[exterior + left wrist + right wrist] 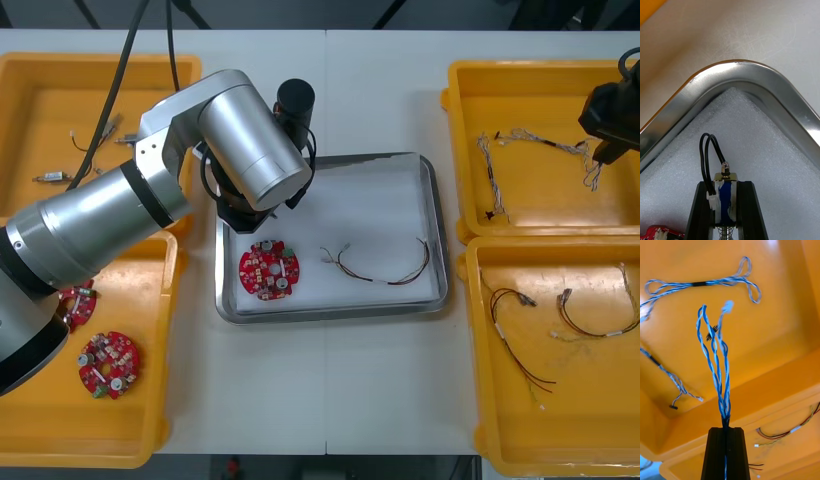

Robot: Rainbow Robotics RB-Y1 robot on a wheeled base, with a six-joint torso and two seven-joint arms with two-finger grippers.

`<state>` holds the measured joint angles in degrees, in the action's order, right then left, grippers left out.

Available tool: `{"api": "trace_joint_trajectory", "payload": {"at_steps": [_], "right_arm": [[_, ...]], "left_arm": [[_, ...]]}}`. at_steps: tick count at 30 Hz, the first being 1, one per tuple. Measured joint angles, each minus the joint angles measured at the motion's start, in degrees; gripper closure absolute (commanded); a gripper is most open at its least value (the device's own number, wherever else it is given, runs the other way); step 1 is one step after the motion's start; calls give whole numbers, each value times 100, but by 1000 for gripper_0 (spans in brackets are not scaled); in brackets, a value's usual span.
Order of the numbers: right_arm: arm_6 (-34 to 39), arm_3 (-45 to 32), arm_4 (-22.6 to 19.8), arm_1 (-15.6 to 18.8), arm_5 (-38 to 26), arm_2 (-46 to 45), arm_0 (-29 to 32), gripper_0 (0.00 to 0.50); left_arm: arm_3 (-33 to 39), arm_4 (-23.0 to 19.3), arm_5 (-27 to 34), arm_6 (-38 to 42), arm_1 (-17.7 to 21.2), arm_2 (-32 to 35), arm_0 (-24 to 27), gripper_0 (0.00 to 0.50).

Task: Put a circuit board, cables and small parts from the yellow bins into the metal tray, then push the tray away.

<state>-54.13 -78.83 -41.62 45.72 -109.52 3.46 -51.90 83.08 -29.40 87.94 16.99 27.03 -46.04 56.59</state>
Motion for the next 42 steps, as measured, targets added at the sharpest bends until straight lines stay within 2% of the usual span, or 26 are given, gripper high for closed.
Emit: {"api": "trace_joint_trajectory", "payload": {"at_steps": [3,6,8,10,15,23,27,33,42], "right_arm": [[-800,-219,-210,80,-1,8,0,500],[-994,-436,-302,131,-2,13,1,500],[-1070,-602,-328,156,-3,13,4,500],[-1342,-791,-352,182,-4,14,19,500],[-2178,-1400,-414,244,-5,14,154,500],[-2308,-2425,-541,319,-7,14,584,500],[-2308,-2774,-591,328,-9,15,789,500],[-2308,-2871,-599,336,-11,15,928,500],[-2313,-2872,-621,341,-19,16,939,500]], "left_arm": [[-1,0,-24,0,-2,0,0,353],[-2,0,-51,0,-3,0,0,281],[-2,0,-86,0,-3,0,0,200],[-2,0,-103,0,-4,0,0,140],[3,10,-114,0,-5,0,0,67],[363,36,46,0,5,53,0,0],[815,-55,418,0,84,273,1,0],[1333,-611,1044,0,415,844,33,0],[1495,-1791,1585,0,1261,1926,247,0]]}}
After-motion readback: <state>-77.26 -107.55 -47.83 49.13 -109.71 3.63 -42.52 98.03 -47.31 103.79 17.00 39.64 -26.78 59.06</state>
